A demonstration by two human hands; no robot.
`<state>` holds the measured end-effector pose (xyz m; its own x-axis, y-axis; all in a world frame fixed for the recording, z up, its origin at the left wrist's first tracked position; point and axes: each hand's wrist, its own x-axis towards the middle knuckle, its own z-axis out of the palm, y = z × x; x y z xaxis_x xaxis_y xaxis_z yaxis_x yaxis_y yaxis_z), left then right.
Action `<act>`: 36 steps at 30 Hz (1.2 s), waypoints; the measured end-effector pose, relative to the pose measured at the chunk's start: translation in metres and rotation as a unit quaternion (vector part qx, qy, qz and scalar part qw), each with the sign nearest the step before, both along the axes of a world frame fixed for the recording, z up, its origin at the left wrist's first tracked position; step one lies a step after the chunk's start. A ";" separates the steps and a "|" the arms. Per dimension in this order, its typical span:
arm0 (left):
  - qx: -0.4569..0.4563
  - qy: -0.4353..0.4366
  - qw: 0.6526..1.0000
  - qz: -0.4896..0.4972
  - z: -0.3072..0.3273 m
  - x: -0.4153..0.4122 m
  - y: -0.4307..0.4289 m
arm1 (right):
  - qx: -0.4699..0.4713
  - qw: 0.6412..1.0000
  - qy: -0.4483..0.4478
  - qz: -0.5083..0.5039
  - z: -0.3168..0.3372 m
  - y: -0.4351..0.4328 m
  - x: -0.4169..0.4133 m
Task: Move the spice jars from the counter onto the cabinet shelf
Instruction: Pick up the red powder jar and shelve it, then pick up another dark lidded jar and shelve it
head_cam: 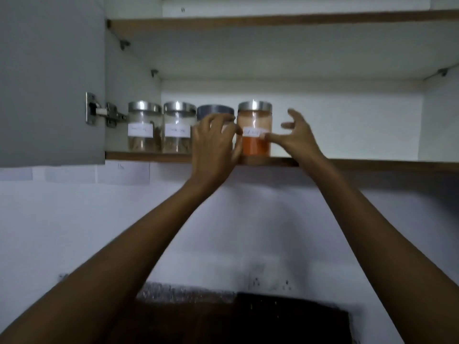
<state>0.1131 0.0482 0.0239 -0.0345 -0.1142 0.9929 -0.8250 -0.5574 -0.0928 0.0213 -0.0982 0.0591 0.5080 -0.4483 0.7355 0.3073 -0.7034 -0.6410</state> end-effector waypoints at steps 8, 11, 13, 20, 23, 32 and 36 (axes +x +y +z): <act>0.064 0.140 0.968 -0.200 -0.074 -0.048 0.025 | -0.044 0.998 -0.044 -0.010 -0.088 0.054 -0.064; 0.070 0.223 0.942 -0.239 -0.119 -0.062 0.036 | -0.032 0.999 0.014 -0.025 -0.131 0.073 -0.075; 0.076 0.270 0.923 -0.263 -0.149 -0.071 0.048 | -0.022 0.999 0.044 -0.022 -0.159 0.080 -0.083; 0.137 0.434 0.836 -0.306 -0.280 -0.099 0.096 | 0.070 0.979 0.187 0.026 -0.279 0.122 -0.112; 0.154 0.481 0.796 -0.334 -0.331 -0.119 0.098 | 0.102 0.968 0.228 0.024 -0.330 0.131 -0.130; 0.297 0.582 0.656 -0.378 -0.432 -0.174 0.072 | 0.206 0.922 0.320 -0.073 -0.444 0.126 -0.202; 0.345 0.592 0.647 -0.333 -0.459 -0.184 0.056 | 0.243 0.895 0.355 -0.120 -0.479 0.109 -0.216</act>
